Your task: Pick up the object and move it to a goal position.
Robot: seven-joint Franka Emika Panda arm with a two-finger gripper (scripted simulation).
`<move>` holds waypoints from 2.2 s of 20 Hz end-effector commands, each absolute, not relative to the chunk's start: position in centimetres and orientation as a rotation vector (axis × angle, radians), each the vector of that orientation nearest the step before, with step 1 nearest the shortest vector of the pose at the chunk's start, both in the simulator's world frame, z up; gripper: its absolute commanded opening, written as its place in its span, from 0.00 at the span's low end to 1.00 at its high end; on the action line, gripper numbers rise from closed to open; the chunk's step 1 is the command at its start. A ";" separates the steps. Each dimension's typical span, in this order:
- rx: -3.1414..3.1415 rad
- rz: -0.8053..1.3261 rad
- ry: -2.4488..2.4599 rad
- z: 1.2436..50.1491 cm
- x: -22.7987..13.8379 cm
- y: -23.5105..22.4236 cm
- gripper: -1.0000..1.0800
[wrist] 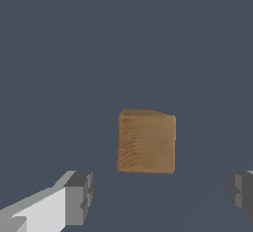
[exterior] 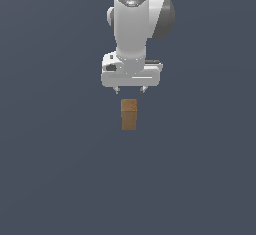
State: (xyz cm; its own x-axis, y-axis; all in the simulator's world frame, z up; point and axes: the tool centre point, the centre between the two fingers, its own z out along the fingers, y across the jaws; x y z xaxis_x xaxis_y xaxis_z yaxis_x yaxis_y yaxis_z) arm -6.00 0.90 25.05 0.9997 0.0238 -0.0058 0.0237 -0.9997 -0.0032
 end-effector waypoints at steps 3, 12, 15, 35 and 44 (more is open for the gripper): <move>-3.140 0.005 -0.021 22.0 -5.9 0.7 0.96; -3.142 0.000 -0.007 19.3 -6.0 0.6 0.96; -3.142 0.002 -0.007 19.4 -6.0 0.6 0.96; -3.142 0.000 -0.007 14.3 -6.0 0.6 0.00; -3.142 0.000 -0.007 14.4 -6.1 0.6 0.00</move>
